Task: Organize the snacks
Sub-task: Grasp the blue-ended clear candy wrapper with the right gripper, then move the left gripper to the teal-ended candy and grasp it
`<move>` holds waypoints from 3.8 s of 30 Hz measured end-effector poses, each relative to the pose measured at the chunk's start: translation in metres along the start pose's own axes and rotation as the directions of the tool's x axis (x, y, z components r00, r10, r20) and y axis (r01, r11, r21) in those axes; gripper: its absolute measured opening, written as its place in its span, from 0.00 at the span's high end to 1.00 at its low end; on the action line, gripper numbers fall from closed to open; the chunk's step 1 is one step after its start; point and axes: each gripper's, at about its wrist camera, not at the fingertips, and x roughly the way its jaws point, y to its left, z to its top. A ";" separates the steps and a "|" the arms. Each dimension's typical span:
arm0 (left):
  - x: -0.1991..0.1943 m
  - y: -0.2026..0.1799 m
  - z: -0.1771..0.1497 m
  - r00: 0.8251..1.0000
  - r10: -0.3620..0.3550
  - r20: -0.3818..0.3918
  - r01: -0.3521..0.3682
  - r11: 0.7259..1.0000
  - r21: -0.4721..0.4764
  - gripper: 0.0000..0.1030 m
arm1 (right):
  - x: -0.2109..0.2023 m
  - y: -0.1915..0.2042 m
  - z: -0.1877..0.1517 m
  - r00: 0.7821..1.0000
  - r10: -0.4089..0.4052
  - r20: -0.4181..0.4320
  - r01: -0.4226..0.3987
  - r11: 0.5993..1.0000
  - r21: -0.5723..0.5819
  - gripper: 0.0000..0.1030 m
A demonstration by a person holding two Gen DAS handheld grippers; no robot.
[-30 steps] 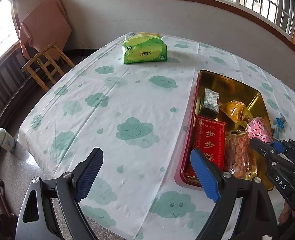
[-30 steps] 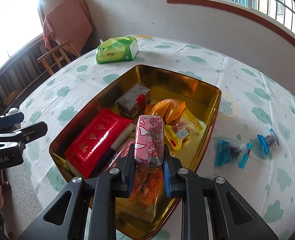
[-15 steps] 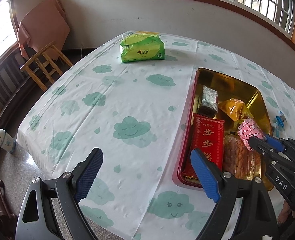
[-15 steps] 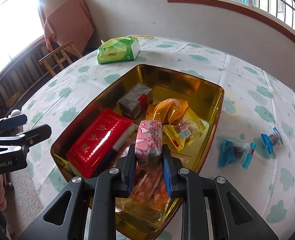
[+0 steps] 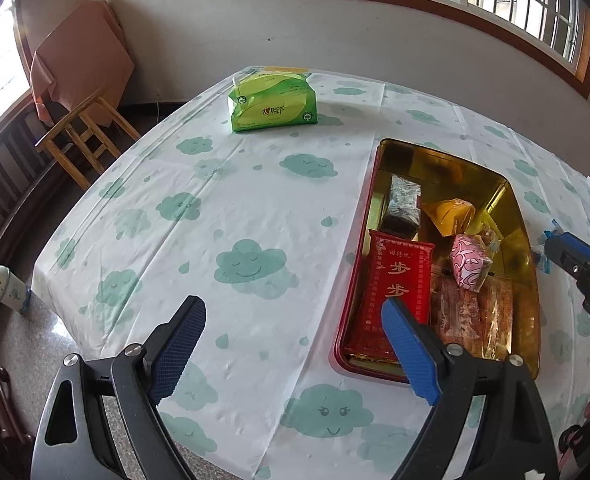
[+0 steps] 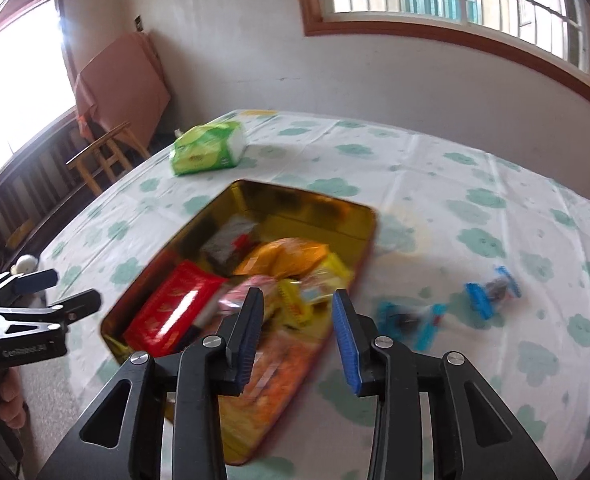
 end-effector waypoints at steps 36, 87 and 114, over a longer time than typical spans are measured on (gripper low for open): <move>0.013 -0.070 0.024 0.998 -0.054 -0.024 0.056 0.991 0.119 0.15 | 0.087 -0.155 0.007 0.976 -0.184 -0.116 0.208 0.944 0.255 0.58; 0.045 -0.274 0.022 0.970 -0.211 -0.123 0.241 0.905 0.351 0.37 | -0.005 -0.235 -0.078 0.944 -0.310 -0.111 0.327 0.924 0.198 0.71; 0.076 -0.281 0.026 0.978 -0.142 -0.150 0.185 0.926 0.328 0.73 | -0.005 -0.234 -0.077 0.946 -0.304 -0.110 0.321 0.925 0.204 0.69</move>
